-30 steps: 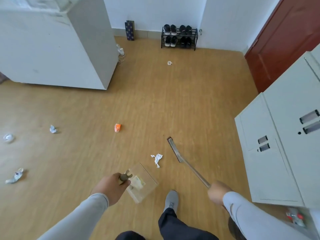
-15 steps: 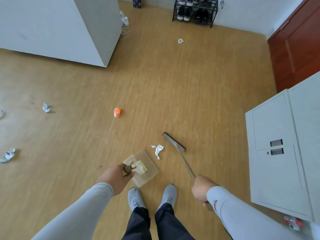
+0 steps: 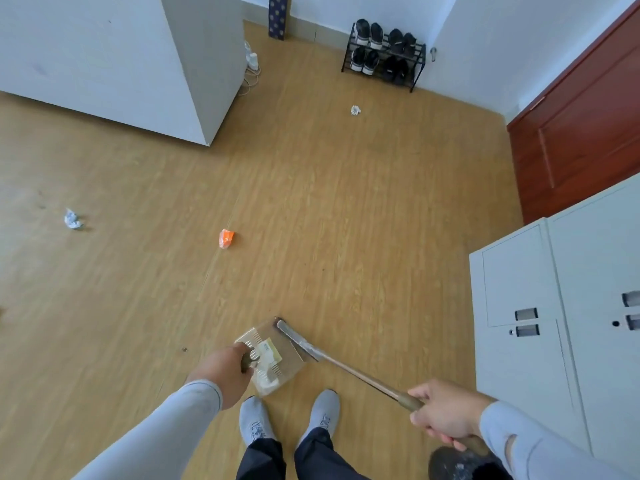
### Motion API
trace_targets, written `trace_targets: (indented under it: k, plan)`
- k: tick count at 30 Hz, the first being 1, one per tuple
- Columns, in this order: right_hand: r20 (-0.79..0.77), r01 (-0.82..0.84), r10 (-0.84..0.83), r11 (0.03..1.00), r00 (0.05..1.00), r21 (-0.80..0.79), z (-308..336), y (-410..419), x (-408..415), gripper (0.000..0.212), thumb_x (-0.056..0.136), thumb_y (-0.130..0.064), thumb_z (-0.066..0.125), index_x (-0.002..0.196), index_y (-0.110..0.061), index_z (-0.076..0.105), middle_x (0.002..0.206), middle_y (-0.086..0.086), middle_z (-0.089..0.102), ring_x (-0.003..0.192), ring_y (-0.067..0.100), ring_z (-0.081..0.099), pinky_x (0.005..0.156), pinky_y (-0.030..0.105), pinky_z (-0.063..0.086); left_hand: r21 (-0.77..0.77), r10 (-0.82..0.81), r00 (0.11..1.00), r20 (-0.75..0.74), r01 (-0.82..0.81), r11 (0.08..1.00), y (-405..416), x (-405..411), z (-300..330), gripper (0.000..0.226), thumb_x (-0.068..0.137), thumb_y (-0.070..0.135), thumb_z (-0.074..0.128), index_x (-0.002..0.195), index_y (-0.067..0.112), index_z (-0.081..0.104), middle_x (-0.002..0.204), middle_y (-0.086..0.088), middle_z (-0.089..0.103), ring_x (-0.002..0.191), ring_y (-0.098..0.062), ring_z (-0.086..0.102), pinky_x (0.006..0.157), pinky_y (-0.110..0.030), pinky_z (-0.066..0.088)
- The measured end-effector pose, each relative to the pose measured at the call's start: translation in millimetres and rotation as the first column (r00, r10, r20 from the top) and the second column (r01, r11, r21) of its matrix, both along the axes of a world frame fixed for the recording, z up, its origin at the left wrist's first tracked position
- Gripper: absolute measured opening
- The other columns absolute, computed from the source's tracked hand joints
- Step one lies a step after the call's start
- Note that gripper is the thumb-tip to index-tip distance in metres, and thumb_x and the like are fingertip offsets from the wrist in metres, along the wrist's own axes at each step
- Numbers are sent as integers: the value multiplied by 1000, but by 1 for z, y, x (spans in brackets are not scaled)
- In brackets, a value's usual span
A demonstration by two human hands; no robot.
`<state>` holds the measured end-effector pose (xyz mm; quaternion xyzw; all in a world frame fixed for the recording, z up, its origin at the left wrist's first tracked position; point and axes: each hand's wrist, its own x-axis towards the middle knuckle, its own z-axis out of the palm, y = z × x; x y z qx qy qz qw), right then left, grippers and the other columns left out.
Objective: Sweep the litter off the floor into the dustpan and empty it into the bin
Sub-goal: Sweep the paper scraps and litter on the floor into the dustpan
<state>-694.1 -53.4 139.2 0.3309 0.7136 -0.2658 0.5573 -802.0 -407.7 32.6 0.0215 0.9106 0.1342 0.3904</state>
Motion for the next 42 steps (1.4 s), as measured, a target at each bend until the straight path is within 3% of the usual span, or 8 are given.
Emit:
trace_targets:
  k: [4,7,11,14,19,27,32,42]
  plan:
    - [-53,-12,16,997,998,76,9,-20,-10,38,91,-21,56,129,-25,60,71,5,57,45,13,49,43,24,42,39,-8,999,-38,9,999,-3,-6,15,26,98,38,46,122,31,56,94,10,69,82,-16,67,73,-31,57]
    - [-123,56,-43,993,991,100,24,-22,-29,24,93,-18,54,115,-16,64,62,0,54,41,10,46,43,22,40,77,12,996,-83,-5,997,-5,-12,31,29,97,39,46,124,31,55,93,9,68,81,-17,67,70,-30,55]
    - [-219,167,-142,981,965,100,39,-11,-50,25,96,-19,54,119,-13,63,64,0,56,41,9,46,42,19,40,113,18,994,-112,-5,994,-2,-36,57,26,97,38,47,121,32,57,94,12,67,79,-14,65,69,-29,55]
    - [-242,287,-255,952,936,107,41,2,-67,30,99,-32,55,84,-7,61,50,0,53,36,11,45,44,19,40,141,37,989,-140,-17,990,12,-67,76,15,97,38,49,108,33,58,86,13,67,76,-11,66,69,-29,57]
    - [-249,482,-462,876,851,22,33,32,-104,38,103,-30,56,72,-9,50,32,-4,43,25,9,38,34,11,33,135,36,979,-199,-9,991,58,-130,102,7,95,41,53,94,36,56,79,11,67,71,-11,66,67,-29,57]
    - [-231,695,-700,709,676,-116,7,149,-193,39,100,-22,60,64,-9,56,42,0,52,32,11,46,37,19,40,93,9,963,-271,17,996,186,-251,133,15,94,49,56,91,35,58,73,10,68,64,-14,65,59,-28,54]
    - [-202,673,-679,732,706,-105,17,233,-245,29,87,-7,55,59,-11,50,44,4,47,35,15,41,41,21,38,81,-9,938,-347,39,996,270,-313,151,15,94,47,58,95,33,63,73,11,69,66,-13,66,64,-31,59]
    - [-308,647,-621,762,721,-23,28,343,-346,22,82,-11,55,61,-10,57,49,6,56,51,22,52,46,24,44,129,29,928,-371,21,991,384,-441,163,18,95,44,60,89,28,63,73,5,70,66,-17,67,68,-37,62]
